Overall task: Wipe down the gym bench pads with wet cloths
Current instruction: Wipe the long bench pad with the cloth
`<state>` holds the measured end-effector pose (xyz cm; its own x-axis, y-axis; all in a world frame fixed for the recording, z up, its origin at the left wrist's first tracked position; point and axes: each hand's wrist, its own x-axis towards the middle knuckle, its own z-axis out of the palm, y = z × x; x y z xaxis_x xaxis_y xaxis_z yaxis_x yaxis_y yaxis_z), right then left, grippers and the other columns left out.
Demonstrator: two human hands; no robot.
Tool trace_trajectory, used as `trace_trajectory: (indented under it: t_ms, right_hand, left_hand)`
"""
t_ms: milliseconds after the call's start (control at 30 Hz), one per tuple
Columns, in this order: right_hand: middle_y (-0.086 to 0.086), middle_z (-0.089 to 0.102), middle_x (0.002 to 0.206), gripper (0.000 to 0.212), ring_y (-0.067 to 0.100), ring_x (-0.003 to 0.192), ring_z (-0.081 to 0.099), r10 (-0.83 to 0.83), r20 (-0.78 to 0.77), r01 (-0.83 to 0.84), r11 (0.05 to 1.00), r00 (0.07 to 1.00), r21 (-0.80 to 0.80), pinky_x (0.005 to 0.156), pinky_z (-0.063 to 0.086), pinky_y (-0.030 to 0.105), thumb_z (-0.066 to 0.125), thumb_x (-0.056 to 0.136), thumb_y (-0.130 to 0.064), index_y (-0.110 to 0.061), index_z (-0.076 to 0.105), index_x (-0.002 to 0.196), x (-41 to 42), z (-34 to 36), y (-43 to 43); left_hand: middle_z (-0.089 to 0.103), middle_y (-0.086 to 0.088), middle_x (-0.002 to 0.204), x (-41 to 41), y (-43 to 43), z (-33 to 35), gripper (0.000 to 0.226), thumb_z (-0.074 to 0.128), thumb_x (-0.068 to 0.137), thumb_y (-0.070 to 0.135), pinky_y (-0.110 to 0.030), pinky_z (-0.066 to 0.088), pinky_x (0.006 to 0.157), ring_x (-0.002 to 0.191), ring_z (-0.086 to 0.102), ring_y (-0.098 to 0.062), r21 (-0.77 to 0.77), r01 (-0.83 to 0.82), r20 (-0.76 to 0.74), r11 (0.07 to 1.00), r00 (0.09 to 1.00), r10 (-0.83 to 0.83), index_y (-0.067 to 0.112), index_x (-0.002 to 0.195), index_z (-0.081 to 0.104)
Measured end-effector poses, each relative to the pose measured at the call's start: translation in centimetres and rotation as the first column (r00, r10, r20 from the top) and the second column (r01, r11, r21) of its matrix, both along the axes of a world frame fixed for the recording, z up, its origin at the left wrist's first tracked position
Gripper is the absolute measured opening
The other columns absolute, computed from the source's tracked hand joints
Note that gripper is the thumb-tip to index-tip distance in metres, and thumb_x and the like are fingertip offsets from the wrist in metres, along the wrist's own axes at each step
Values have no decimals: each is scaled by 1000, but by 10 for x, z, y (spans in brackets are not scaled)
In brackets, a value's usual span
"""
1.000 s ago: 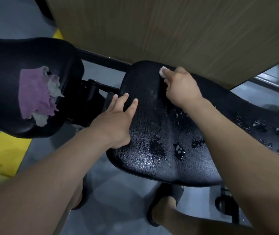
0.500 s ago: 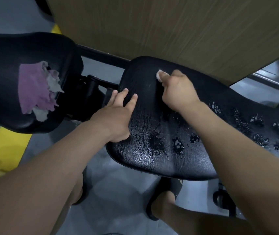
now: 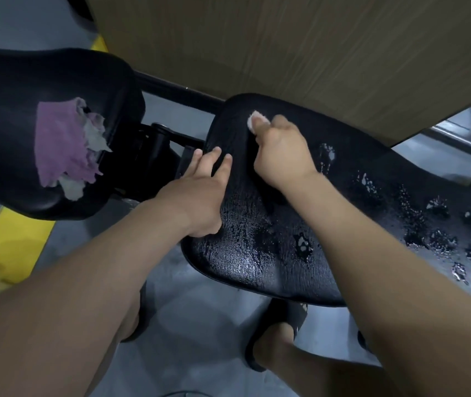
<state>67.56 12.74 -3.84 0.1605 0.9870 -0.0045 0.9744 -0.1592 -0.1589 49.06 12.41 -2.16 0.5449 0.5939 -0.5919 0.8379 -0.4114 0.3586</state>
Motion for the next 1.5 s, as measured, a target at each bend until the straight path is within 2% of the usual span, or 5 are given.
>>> trace_trajectory:
  t_ms: [800, 967, 1167, 1367, 1500]
  right_hand:
    - [21, 53, 122, 62, 41, 113, 53, -154, -7, 153, 988, 988, -25, 94, 48, 43, 50, 88, -5, -17, 47, 149, 21, -7, 33]
    - [24, 58, 106, 62, 44, 94, 58, 105, -6, -105, 994, 994, 33, 79, 51, 46, 44, 84, -8, -6, 50, 146, 5, -12, -18]
    - [23, 54, 120, 56, 44, 110, 54, -282, 83, 288, 955, 956, -72, 88, 47, 41, 49, 88, -5, -14, 49, 143, 57, -3, 7]
    - [22, 59, 108, 56, 42, 97, 60, 115, -18, -115, 993, 993, 17, 84, 52, 44, 47, 88, -9, -8, 51, 144, 16, -12, -14]
    - [21, 54, 121, 60, 42, 110, 56, -149, 60, 153, 985, 987, -81, 95, 50, 41, 48, 89, -5, -20, 49, 146, 57, -5, 18]
  left_hand:
    - [-29, 11, 164, -3, 0, 2, 126, 77, 80, 4, -42, 37, 118, 155, -22, -19, 42, 17, 48, 999, 999, -19, 27, 160, -17]
    - [-31, 9, 164, 1, 0, 0, 127, 76, 80, 3, -43, 36, 119, 155, -23, -22, 52, 18, 30, 998, 999, -20, 25, 159, -20]
    - [-30, 15, 163, -4, 2, 2, 131, 81, 78, 7, -39, 43, 113, 154, -23, -17, 35, 15, 33, 999, 999, -16, 30, 159, -19]
    - [-30, 10, 164, 2, -1, 3, 123, 74, 81, 4, -44, 36, 118, 154, -24, -21, 47, 2, 31, 999, 1000, -3, 25, 160, -19]
    - [-29, 10, 165, 1, -3, 3, 121, 71, 82, 3, -41, 42, 114, 155, -23, -21, 51, 5, 43, 999, 999, -7, 26, 160, -17]
